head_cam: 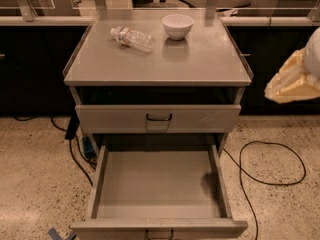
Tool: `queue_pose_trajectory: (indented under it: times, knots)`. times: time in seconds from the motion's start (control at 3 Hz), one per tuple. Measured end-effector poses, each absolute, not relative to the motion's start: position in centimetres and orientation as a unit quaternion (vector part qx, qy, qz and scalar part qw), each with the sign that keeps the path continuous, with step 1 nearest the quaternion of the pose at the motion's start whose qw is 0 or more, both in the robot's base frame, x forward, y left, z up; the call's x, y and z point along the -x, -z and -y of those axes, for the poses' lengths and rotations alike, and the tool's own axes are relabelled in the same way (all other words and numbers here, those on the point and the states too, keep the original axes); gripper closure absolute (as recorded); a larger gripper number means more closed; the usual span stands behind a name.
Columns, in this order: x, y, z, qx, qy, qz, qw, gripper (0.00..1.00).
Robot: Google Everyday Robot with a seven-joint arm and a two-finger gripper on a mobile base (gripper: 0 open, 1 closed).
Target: Close middle drawer
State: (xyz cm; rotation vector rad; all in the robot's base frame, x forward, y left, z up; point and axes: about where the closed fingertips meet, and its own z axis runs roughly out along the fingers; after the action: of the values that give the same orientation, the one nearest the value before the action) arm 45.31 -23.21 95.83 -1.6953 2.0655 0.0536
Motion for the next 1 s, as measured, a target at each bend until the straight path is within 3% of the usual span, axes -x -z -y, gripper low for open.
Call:
queue_pose_trajectory:
  times: [1.0]
  knots:
    - [-41.2,-81.8,24.3,0.617,-0.074,-0.755,0.21,1.0]
